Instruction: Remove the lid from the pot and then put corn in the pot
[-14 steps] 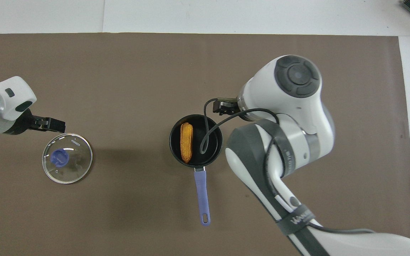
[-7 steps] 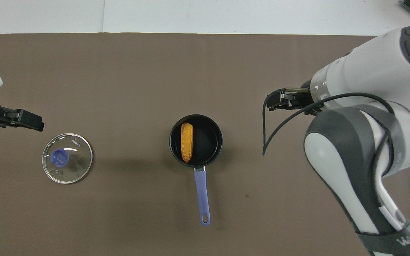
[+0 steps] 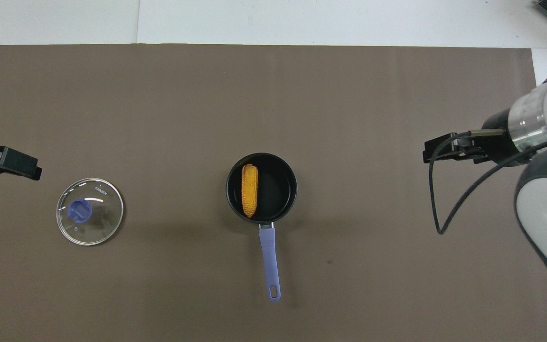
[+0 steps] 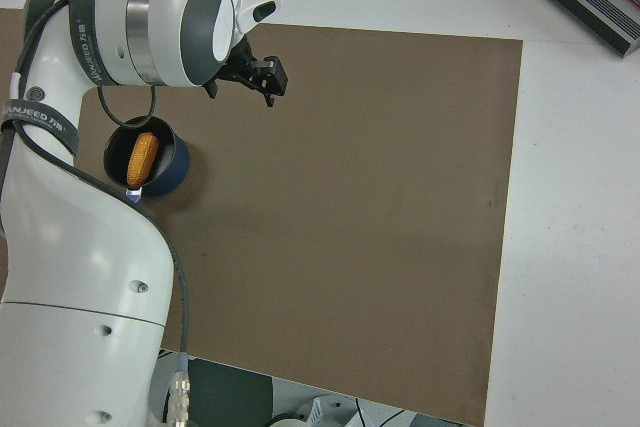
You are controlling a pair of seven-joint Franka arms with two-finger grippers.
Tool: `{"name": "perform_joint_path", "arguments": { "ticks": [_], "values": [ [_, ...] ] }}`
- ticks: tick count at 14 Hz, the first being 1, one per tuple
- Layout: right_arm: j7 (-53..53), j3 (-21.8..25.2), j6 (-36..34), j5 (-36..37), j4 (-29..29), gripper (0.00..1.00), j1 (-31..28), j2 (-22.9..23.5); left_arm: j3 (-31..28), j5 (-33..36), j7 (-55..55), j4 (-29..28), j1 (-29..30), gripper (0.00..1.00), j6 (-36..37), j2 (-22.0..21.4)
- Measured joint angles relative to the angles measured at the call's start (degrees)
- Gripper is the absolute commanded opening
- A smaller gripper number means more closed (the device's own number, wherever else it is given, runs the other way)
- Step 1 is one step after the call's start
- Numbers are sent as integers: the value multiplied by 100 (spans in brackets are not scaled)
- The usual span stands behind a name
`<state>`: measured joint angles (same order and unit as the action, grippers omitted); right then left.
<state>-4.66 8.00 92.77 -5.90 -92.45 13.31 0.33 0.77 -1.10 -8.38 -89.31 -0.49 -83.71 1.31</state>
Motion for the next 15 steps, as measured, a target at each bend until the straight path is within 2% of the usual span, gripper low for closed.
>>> {"name": "perform_joint_path", "arguments": {
  "ticks": [6, 9, 11, 15],
  "values": [
    [499, 15, -331, 87, 89, 100, -339, -190, 0, 11, 0, 127, 0, 100, 20, 1],
    [713, 200, -604, 178, 219, 100, -428, -345, 10, 16, -4, 171, 0, 100, 20, -9],
    [749, 234, -796, 529, 419, 100, -449, -413, 37, 25, -4, 175, 0, 100, 22, -76],
    [749, 221, -1439, 651, 882, 100, -447, -436, 69, 128, -9, 175, -58, 100, 31, -139]
  ]
}}
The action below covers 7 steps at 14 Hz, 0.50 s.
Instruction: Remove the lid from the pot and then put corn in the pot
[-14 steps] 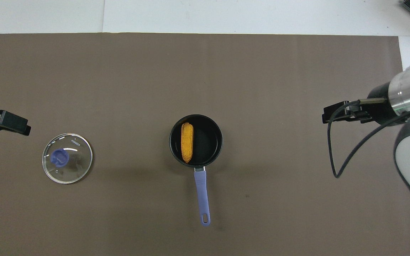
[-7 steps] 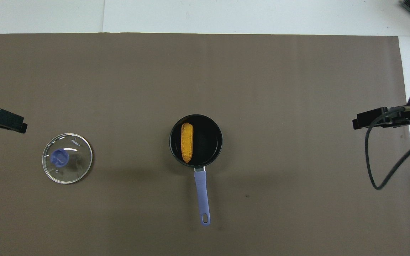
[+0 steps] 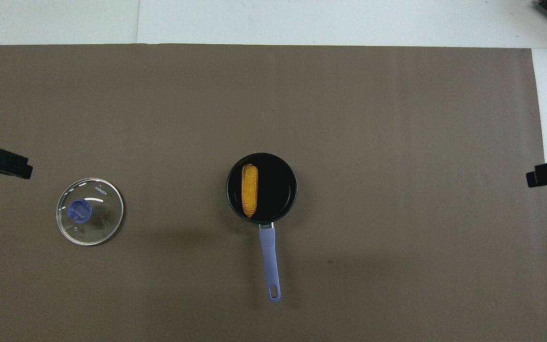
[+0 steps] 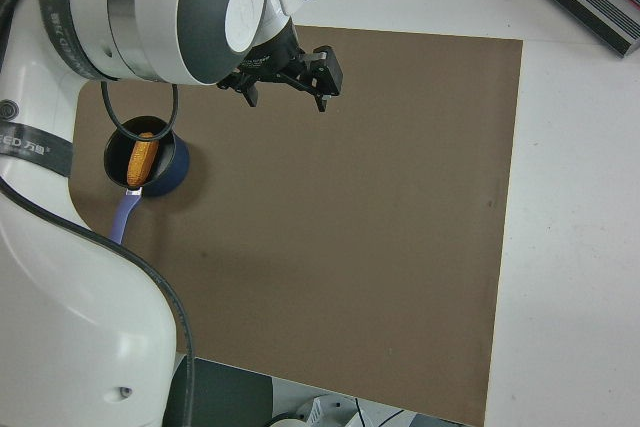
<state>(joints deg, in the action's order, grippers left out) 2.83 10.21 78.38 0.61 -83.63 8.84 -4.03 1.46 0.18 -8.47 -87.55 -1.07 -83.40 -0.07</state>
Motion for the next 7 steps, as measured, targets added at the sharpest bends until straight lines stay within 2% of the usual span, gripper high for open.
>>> {"name": "perform_joint_path", "arguments": {
  "ticks": [7],
  "values": [
    [1, 0, -6, 52, 13, 100, 1, -13, -4, 29, 6, 8, -12, 100, 0, 0]
  ]
}}
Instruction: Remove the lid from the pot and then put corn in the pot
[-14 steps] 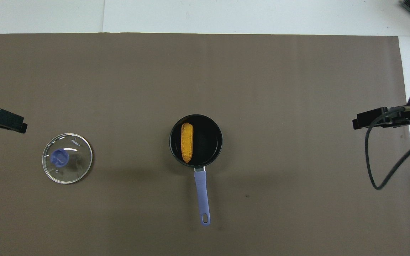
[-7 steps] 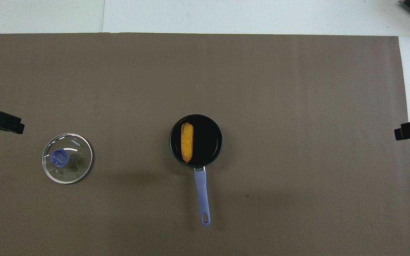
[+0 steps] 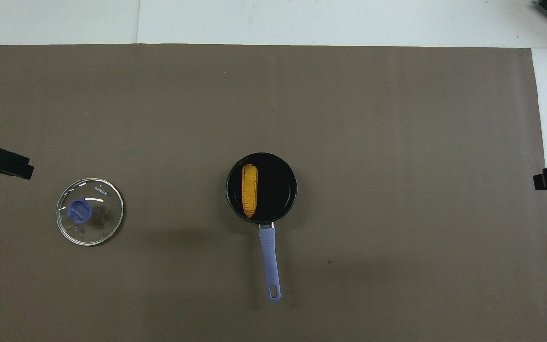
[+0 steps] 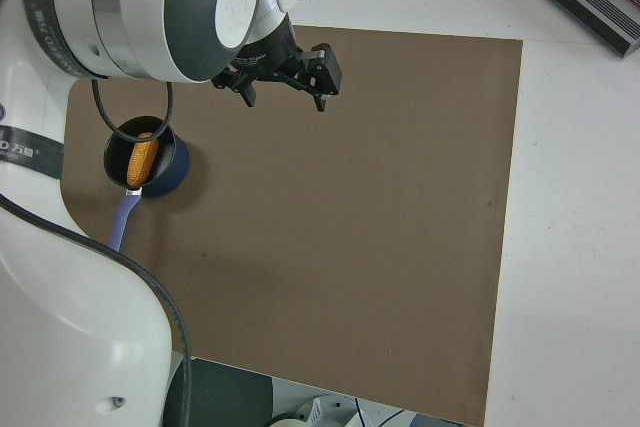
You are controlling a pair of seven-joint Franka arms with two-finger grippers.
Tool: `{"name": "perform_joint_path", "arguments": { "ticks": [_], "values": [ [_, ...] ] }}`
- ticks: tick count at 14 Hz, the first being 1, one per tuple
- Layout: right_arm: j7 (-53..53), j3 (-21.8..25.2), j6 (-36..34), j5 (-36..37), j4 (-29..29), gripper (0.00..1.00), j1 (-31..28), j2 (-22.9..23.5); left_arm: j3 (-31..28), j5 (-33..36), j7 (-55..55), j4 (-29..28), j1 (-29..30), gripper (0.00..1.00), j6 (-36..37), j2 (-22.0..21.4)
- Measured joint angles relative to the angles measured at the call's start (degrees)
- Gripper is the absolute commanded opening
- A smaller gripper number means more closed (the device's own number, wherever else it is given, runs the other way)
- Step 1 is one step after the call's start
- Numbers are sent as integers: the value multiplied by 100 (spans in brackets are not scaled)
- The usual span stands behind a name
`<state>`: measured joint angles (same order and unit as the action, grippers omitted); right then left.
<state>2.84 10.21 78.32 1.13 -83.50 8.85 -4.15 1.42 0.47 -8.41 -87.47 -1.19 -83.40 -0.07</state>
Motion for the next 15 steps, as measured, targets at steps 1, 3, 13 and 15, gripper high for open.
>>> {"name": "perform_joint_path", "arguments": {
  "ticks": [1, 3, 13, 15],
  "values": [
    [1, 0, 31, 37, 1, 100, 0, 0, 0, 0, 0, 0, 0, 100, 0, 0],
    [4, 2, 86, 66, 2, 100, 0, 0, 0, 0, 0, 0, 0, 100, 0, 0],
    [12, 5, 93, 77, 2, 100, -1, 0, 4, 0, 0, 0, 0, 100, 0, 0],
    [12, -4, 93, 73, 2, 100, 2, 0, 4, 0, 0, 0, 0, 100, 0, 0]
  ]
}}
